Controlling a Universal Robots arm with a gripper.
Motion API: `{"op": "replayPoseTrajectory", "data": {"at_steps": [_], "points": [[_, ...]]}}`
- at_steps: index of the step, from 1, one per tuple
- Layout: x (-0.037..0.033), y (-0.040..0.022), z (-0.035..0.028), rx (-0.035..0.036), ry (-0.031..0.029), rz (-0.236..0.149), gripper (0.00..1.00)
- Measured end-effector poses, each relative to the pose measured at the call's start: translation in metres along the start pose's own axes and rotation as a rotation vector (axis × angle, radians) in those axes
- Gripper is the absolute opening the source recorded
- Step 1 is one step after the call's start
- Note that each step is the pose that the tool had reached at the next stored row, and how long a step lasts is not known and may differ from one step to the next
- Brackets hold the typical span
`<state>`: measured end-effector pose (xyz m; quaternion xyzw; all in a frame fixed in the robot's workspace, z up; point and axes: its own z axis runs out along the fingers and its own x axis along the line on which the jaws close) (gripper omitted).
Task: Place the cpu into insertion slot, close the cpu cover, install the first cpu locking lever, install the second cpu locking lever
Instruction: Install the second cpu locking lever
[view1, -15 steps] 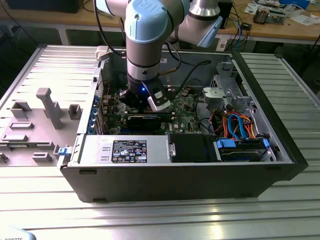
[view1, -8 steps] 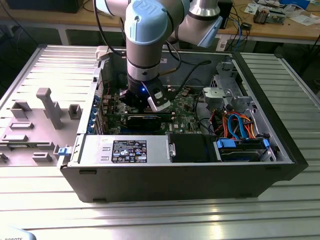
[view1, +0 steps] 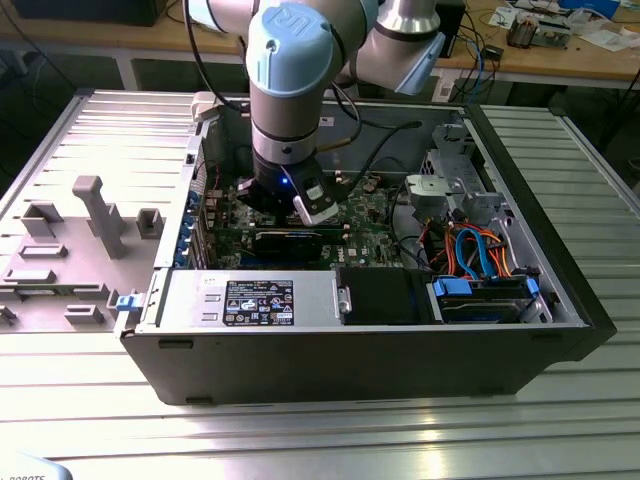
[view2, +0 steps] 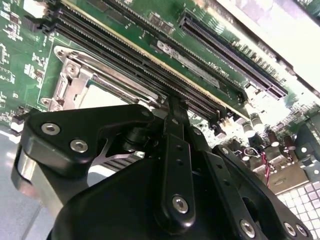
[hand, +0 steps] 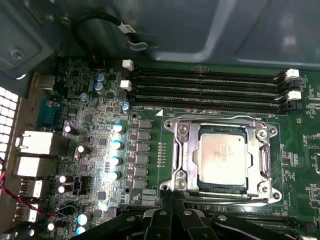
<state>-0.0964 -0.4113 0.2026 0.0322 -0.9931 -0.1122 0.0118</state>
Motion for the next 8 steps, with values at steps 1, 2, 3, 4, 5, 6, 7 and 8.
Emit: {"op": "replayPoseTrajectory", "data": {"at_steps": [1, 2, 3, 4, 5, 6, 7, 8], "points": [[0.0008, 0.0000, 0.0004, -0.0054, -0.0003, 0.000, 0.11], [0.0010, -0.0002, 0.0011, -0.0103, -0.0006, 0.000, 0.11], [0.0010, -0.0003, 0.0016, -0.0144, -0.0009, 0.000, 0.11], [0.0010, -0.0004, 0.0023, -0.0205, -0.0013, -0.001, 0.11], [0.0010, -0.0006, 0.0028, -0.0248, -0.0016, -0.001, 0.11], [0.0010, -0.0007, 0.0035, -0.0292, -0.0020, -0.001, 0.11], [0.0010, -0.0007, 0.0039, -0.0309, -0.0021, -0.001, 0.11], [0.0011, -0.0008, 0.0044, -0.0327, -0.0023, -0.001, 0.11]]}}
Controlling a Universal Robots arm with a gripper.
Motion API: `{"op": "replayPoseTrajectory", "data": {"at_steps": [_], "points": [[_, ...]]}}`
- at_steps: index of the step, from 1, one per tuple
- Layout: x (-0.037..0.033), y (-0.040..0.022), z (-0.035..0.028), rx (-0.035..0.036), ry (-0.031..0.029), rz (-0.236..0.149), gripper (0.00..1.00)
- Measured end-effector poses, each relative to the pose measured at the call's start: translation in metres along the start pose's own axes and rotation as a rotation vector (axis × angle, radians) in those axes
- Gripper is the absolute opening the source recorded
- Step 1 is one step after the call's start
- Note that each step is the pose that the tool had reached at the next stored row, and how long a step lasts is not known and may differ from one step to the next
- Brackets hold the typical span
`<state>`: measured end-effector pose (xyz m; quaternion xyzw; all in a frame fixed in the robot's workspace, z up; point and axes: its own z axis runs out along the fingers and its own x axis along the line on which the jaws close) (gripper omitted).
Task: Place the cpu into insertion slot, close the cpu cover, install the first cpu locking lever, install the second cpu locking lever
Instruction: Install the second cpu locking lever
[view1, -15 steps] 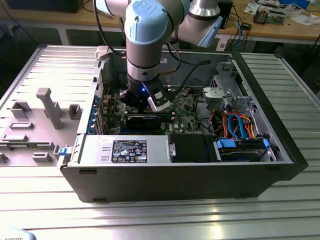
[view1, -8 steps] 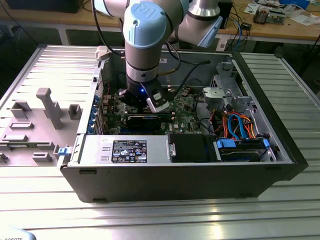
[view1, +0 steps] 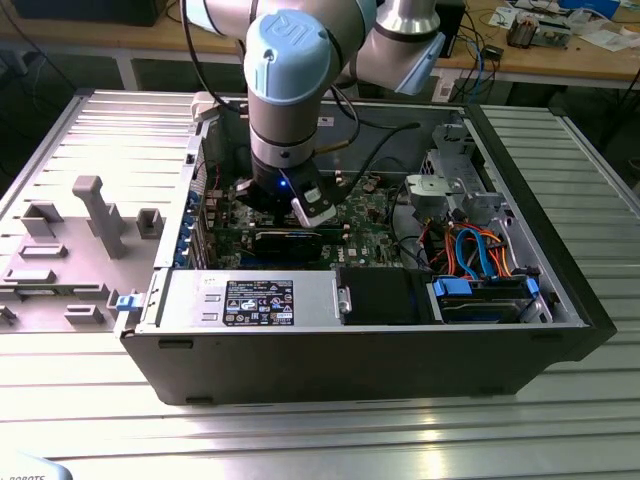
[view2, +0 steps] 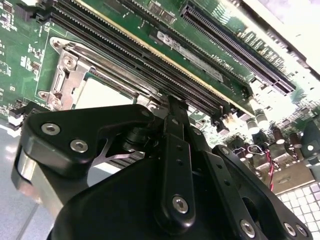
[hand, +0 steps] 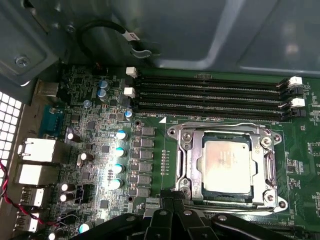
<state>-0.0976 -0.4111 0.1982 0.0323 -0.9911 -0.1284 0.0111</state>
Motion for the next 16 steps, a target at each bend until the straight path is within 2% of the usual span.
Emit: {"op": "replayPoseTrajectory", "data": {"at_steps": [3, 6, 9, 11, 16], "points": [[0.0032, -0.0002, 0.0020, -0.0063, -0.0005, 0.000, 0.11], [0.0054, -0.0001, 0.0021, -0.0034, -0.0010, -0.002, 0.11], [0.0064, 0.0001, 0.0013, -0.0035, -0.0012, -0.003, 0.11], [0.0077, 0.0009, -0.0008, -0.0040, -0.0013, -0.003, 0.11], [0.0092, 0.0036, -0.0112, -0.0035, -0.0011, -0.003, 0.11]]}}
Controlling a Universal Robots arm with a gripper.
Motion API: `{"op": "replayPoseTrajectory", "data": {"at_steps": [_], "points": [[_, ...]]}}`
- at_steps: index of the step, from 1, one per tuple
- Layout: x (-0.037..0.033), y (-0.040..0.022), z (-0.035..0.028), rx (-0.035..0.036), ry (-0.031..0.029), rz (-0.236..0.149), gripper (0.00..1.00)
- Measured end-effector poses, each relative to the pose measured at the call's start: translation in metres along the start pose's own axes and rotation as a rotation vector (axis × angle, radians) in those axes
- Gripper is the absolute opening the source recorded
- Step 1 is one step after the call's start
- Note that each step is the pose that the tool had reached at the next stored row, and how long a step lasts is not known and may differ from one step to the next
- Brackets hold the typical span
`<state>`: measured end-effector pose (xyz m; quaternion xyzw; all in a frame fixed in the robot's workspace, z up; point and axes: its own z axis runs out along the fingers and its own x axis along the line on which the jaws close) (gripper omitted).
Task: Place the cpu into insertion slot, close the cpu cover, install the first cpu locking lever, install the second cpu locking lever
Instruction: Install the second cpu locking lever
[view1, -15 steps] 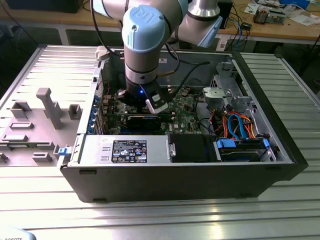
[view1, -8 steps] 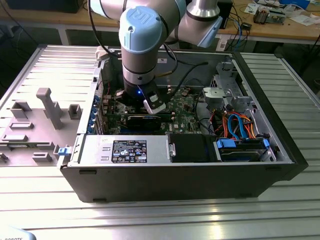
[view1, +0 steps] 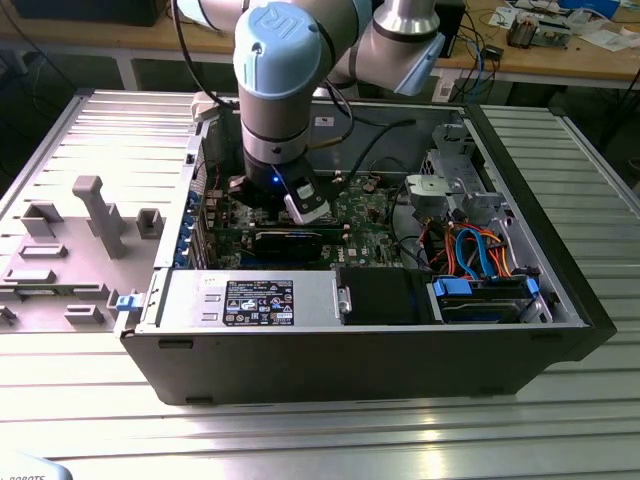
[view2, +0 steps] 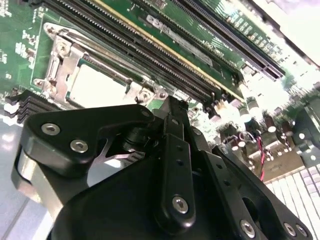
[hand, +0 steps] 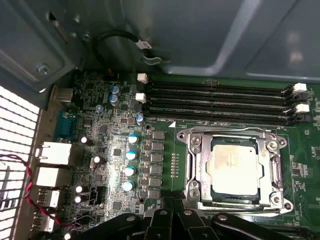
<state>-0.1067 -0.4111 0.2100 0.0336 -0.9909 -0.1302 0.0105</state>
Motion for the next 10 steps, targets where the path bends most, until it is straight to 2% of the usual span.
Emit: {"op": "replayPoseTrajectory", "data": {"at_steps": [3, 10], "points": [[0.0002, 0.0023, -0.0087, 0.0001, 0.0000, 0.000, 0.11], [0.0005, 0.0024, -0.0088, 0.0001, 0.0000, 0.000, 0.11]]}}
